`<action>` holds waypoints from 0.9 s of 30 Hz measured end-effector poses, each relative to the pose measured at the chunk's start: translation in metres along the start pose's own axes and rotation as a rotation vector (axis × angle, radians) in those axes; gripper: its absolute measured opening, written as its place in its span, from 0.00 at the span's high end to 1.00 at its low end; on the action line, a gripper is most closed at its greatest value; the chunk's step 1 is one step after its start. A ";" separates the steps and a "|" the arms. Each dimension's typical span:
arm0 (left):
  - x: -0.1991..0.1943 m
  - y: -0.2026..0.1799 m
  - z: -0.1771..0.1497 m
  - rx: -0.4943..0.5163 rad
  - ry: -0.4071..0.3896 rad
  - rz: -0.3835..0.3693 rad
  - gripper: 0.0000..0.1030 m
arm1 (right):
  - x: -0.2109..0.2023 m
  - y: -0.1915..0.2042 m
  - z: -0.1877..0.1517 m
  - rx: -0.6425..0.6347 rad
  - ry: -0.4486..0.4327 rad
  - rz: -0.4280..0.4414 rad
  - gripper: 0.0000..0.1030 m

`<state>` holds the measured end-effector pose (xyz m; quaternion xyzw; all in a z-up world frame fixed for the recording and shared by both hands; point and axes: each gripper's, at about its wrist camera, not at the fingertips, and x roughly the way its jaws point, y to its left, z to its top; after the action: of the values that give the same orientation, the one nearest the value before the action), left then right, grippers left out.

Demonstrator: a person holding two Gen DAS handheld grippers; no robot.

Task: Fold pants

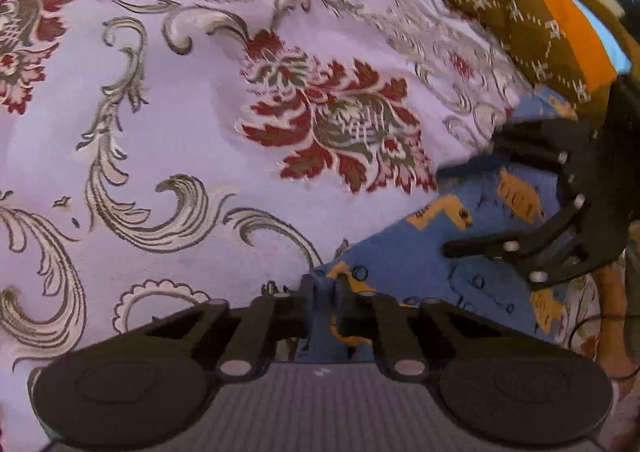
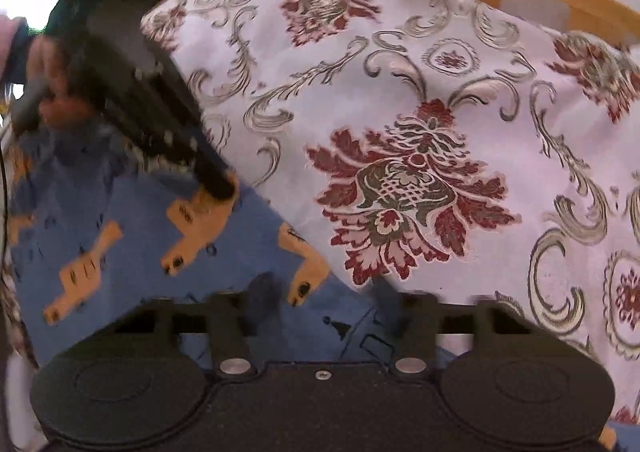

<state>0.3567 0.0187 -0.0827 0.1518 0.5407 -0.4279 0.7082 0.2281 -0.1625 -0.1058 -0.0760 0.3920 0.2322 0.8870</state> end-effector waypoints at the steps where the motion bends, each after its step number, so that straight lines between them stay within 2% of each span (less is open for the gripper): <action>1: -0.004 -0.002 0.000 0.001 -0.019 0.015 0.91 | -0.001 0.002 -0.002 -0.010 -0.011 -0.005 0.73; 3: -0.012 -0.008 -0.002 0.024 -0.067 0.044 0.91 | -0.005 0.005 -0.003 -0.024 -0.033 -0.022 0.82; 6: -0.022 -0.020 -0.005 0.052 -0.130 0.110 0.92 | -0.009 0.007 -0.003 -0.027 -0.066 -0.073 0.86; 8: -0.020 -0.023 -0.007 0.070 -0.152 0.164 0.92 | -0.003 0.004 -0.004 -0.013 -0.056 -0.108 0.84; 10: -0.012 -0.024 -0.008 0.079 -0.158 0.196 0.92 | 0.002 0.000 -0.007 0.021 -0.060 -0.143 0.58; 13: 0.001 -0.027 -0.008 0.102 -0.121 0.242 0.90 | -0.008 0.003 -0.010 0.027 -0.103 -0.216 0.37; 14: 0.004 -0.027 -0.008 0.108 -0.112 0.250 0.87 | -0.016 0.005 -0.013 0.028 -0.119 -0.227 0.33; 15: 0.004 -0.027 -0.007 0.105 -0.106 0.256 0.85 | -0.023 0.007 -0.016 0.032 -0.131 -0.240 0.24; 16: 0.005 -0.026 -0.007 0.098 -0.108 0.257 0.81 | -0.031 0.009 -0.021 0.038 -0.143 -0.262 0.18; 18: 0.001 -0.025 -0.007 0.072 -0.119 0.267 0.70 | -0.040 0.012 -0.030 0.053 -0.142 -0.313 0.12; 19: -0.001 -0.024 -0.008 0.058 -0.125 0.282 0.59 | -0.042 0.012 -0.036 0.067 -0.137 -0.345 0.07; 20: -0.002 -0.022 -0.008 0.048 -0.129 0.300 0.51 | -0.041 0.009 -0.040 0.085 -0.122 -0.367 0.04; 22: -0.001 -0.019 -0.010 0.021 -0.120 0.323 0.45 | -0.031 -0.002 -0.049 0.154 -0.054 -0.397 0.02; 23: -0.001 -0.017 -0.011 0.000 -0.114 0.327 0.39 | -0.028 -0.009 -0.055 0.195 -0.055 -0.377 0.01; 24: -0.002 -0.014 -0.012 -0.026 -0.112 0.329 0.35 | -0.028 -0.013 -0.059 0.218 -0.076 -0.365 0.01; 27: -0.011 -0.009 -0.012 -0.116 -0.134 0.346 0.14 | -0.044 -0.016 -0.058 0.261 -0.127 -0.392 0.01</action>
<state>0.3415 0.0269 -0.0752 0.1725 0.4819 -0.2771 0.8132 0.1715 -0.2106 -0.1136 -0.0205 0.3398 0.0075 0.9402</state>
